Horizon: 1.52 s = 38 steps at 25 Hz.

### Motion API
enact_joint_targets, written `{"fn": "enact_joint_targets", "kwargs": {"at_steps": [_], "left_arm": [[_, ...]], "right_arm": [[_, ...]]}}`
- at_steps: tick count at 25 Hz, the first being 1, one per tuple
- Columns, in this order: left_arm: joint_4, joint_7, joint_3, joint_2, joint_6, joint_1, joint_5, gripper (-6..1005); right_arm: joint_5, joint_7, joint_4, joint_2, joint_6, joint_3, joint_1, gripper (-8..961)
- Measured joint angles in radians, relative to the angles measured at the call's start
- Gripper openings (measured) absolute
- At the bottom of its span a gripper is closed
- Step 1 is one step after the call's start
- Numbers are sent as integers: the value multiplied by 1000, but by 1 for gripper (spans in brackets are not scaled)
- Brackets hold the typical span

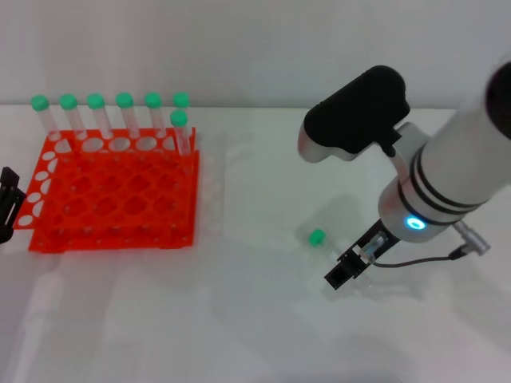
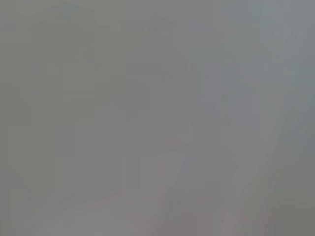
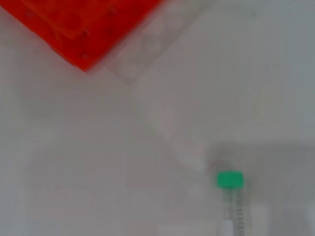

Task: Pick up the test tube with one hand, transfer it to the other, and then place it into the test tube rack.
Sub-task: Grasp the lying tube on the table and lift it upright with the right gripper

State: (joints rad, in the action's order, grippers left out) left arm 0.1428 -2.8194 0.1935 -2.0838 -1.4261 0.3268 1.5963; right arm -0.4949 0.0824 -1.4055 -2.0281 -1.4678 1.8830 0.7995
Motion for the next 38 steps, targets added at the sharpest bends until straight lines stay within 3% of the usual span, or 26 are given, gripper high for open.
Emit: {"fn": "enact_joint_targets", "kwargs": {"at_steps": [10, 15, 21, 26, 38], "left_arm": [[-1, 0, -7, -1, 2, 0, -1, 871], [3, 0, -2, -1, 2, 0, -1, 871], [4, 1, 0, -1, -2, -2, -1, 871], [5, 2, 0, -1, -3, -3, -1, 871], [6, 3, 0, -1, -6, -5, -1, 871]], "right_arm": [[-42, 7, 142, 0, 67, 30, 52, 858], [-47, 4, 225, 0, 107, 67, 86, 679], [-49, 3, 266, 0, 119, 73, 100, 642], [-50, 2, 285, 0, 123, 72, 103, 493], [-106, -41, 345, 1, 146, 62, 115, 380]]}}
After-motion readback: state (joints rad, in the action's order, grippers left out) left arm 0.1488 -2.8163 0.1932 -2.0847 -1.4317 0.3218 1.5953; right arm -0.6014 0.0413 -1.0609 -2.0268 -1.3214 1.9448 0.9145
